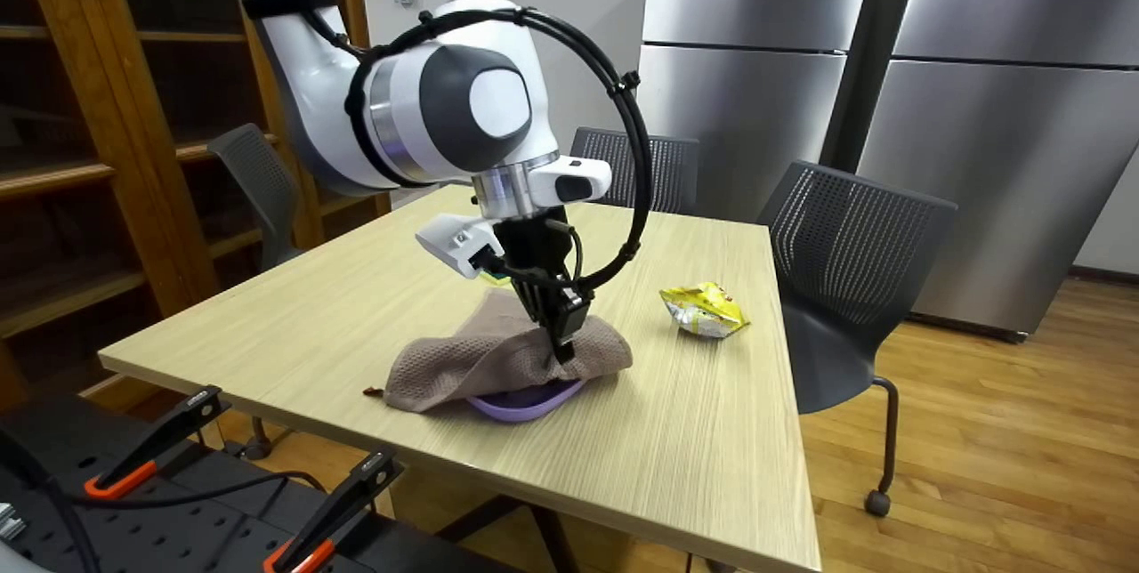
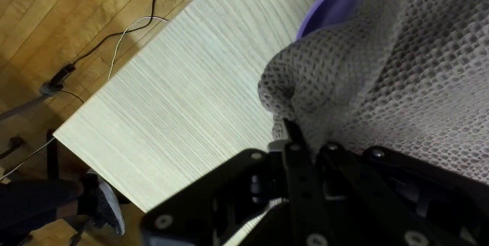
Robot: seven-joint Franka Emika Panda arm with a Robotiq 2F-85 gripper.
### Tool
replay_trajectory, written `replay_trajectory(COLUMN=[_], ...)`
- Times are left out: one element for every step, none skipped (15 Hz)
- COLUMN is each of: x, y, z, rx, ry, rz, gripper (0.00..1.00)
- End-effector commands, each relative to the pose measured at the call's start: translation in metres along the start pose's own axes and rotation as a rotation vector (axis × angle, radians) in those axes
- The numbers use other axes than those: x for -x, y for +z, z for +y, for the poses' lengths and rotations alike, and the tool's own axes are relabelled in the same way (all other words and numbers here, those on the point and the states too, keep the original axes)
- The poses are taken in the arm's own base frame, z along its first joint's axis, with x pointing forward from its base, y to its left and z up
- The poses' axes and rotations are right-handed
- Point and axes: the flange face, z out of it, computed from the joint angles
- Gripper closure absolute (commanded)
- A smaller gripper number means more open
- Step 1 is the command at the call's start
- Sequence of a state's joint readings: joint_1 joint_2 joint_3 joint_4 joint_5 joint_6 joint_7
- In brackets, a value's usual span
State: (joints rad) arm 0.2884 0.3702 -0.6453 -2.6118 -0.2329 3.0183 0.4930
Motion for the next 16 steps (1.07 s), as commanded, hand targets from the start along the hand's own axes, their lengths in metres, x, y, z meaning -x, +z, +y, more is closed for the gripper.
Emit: replay_trajectory(x=[0.0059,0.0074,0.0082,0.0091,0.0097,0.0102,0.0104,0.0106,0.0106,0.0107,0.0105,0.0104,0.0100,0.0098,0.0096,0.0093], y=[0.0041,0.0051,0.0061,0.0070,0.0081,0.0090,0.0095,0.0097,0.0098,0.0100,0.0097,0.0095,0.0091,0.0088,0.0085,0.0084], z=[0.0066,0.0069,0.0073,0.0078,0.0083,0.0088,0.0094,0.0099,0.0105,0.0111,0.0116,0.0121,0.0131,0.0139,0.0145,0.0153], rx=[-0.003,-0.004,-0.003,-0.004,-0.001,0.001,0.004,0.005,0.008,0.010,0.011,0.013,0.014,0.016,0.016,0.018], ry=[-0.010,-0.009,-0.007,-0.005,-0.002,-0.001,0.003,0.004,0.006,0.007,0.008,0.009,0.011,0.012,0.015,0.018], rz=[-0.016,-0.021,-0.024,-0.027,-0.029,-0.031,-0.030,-0.031,-0.030,-0.029,-0.028,-0.027,-0.025,-0.024,-0.023,-0.022], gripper=[0.99,0.99,0.99,0.99,0.99,0.81,0.69,0.63,0.55,0.49,0.40,0.34,0.27,0.18,0.12,0.03])
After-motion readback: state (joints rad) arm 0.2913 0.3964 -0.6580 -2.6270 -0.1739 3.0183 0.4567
